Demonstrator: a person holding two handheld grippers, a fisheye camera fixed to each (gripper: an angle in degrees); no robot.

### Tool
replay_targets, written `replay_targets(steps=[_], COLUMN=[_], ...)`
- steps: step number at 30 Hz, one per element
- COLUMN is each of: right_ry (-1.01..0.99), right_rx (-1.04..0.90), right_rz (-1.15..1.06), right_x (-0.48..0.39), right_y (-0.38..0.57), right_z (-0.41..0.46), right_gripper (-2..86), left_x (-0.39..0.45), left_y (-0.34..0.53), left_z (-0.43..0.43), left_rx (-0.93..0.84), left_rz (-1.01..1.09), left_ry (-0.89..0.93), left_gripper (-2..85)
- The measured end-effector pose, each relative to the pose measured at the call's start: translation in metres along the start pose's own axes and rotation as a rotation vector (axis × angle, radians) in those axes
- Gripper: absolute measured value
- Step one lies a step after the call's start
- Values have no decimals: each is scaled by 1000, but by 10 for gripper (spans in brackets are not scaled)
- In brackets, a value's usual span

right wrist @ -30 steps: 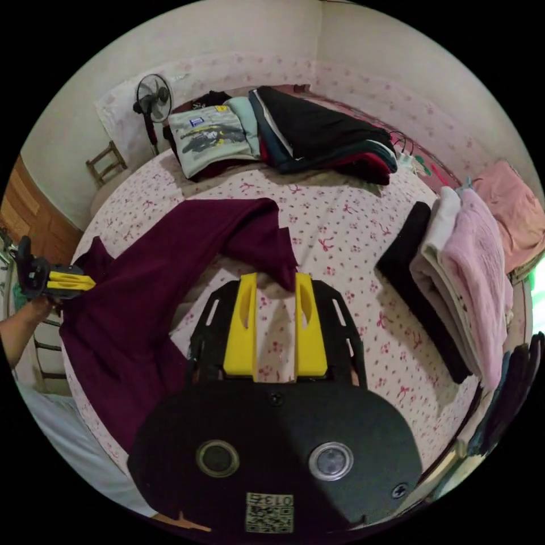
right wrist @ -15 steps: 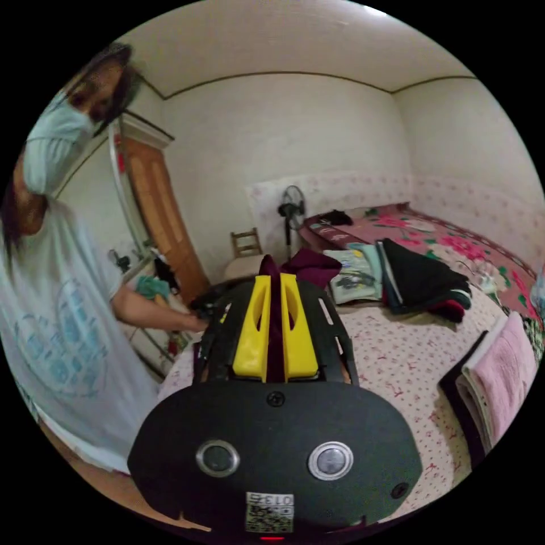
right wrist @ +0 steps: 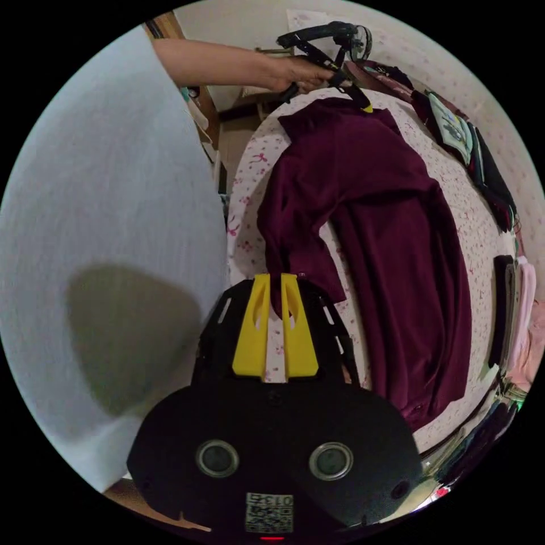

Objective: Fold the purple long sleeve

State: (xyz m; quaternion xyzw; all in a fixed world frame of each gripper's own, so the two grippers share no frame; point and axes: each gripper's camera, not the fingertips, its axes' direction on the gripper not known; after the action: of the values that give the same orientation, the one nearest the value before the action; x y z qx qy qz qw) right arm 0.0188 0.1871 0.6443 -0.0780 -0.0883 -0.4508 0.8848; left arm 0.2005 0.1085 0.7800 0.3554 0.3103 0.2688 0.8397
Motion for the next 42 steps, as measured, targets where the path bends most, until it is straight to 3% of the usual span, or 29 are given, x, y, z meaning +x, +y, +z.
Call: replay_targets(steps=[3, 7, 11, 13, 16, 18, 21, 26, 32, 36, 40, 42], right_ry=[-23, -71, -103, -111, -154, -205, -130, -129, -26, -66, -155, -167], right_rx=[6, 107, 226, 206, 178, 137, 145, 482, 643, 714, 690, 667], right_rz=[60, 235, 462, 521, 563, 527, 375, 147, -200, -338, -412, -392], right_x=[-12, -13, -6, -5, -7, -15, -39, -77, -143, -170, -181, -180], right_y=[13, 42, 65, 66, 63, 56, 49, 67, 70, 60, 38, 30], right_z=[-11, -35, -35, -20, 1, 7, -12, -114, -205, -222, -211, -205], right_gripper=[54, 74, 93, 96, 62, 25, 12, 5, 4, 4, 4, 4], left_x=[32, 74, 126, 140, 137, 132, 125, 108, 105, 121, 146, 149], left_y=[2, 20, 47, 60, 56, 51, 37, 1, -59, -98, -108, -117], left_z=[-22, -53, -59, -63, -66, -66, -68, -68, -67, -47, 13, 10], left_rx=[34, 41, -67, -46, -54, -71, -69, -44, 7, -49, -385, -348], left_rz=[104, 297, 571, 574, 452, 400, 351, 254, 238, 350, 597, 604], left_ry=[-53, 52, 19, -80, -60, -68, -84, -63, -72, -6, 32, 16], left_gripper=[-3, -3, -3, -3, -3, -3, -3, -3, -3, -3, -4, -4])
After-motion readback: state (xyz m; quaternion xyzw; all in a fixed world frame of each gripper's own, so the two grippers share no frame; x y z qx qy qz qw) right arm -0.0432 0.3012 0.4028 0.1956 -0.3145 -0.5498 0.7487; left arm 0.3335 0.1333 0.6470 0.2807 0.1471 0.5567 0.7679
